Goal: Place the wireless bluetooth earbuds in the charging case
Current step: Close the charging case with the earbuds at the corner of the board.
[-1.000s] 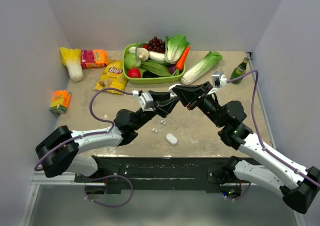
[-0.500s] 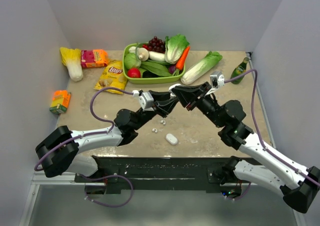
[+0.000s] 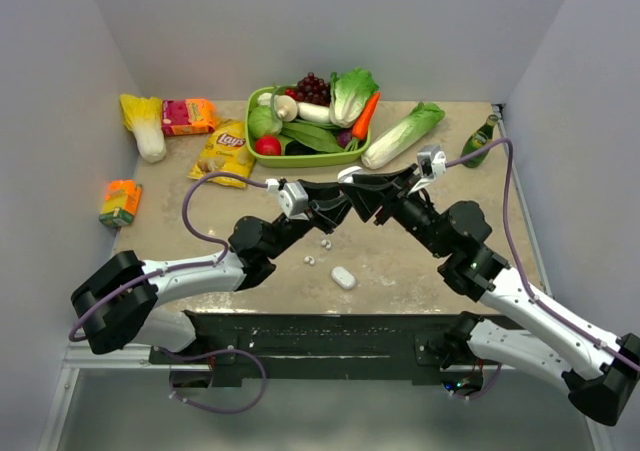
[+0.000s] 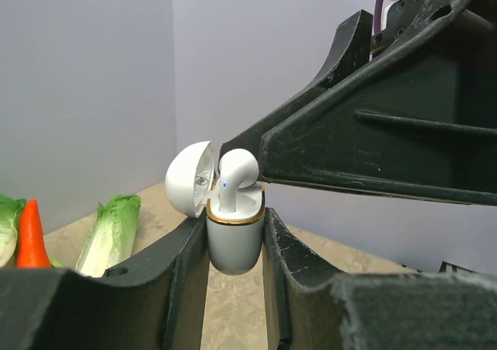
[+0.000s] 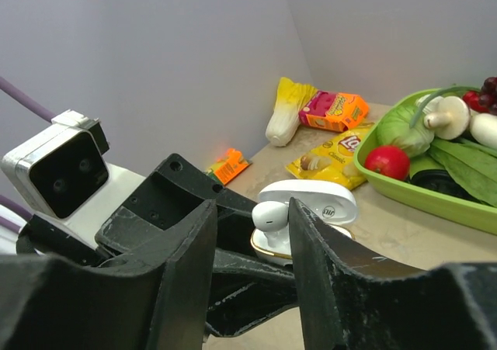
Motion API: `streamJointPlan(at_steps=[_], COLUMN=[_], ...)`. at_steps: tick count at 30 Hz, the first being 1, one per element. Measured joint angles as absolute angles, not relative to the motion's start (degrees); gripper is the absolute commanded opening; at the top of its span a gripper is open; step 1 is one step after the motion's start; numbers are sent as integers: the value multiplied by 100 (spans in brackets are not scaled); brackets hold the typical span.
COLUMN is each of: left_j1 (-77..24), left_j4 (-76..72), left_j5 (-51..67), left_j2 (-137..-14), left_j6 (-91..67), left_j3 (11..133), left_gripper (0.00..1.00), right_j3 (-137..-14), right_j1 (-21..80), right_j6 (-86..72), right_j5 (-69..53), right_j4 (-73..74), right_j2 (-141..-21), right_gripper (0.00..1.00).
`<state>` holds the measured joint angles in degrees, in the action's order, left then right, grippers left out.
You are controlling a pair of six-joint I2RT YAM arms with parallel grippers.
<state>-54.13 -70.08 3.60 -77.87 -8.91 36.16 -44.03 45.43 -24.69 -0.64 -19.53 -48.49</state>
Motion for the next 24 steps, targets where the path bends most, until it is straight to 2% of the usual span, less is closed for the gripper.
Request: streamJointPlan(at_steps=[18, 24], left_j1=[-5404, -5408], left_j4=[-7207, -7255], left_j5=[408, 427], left_j2=[-7762, -7570], left_j6=[-888, -891], left_j3=[3612, 3415], left_gripper=[0, 0], right_j3=[-4777, -4777], right_j1=[4528, 4525], right_j6=[-2460, -2388], right_j5=[672, 1024], right_j4=[-1282, -1063], right_j2=[-4827, -4407], right_gripper=[52, 52])
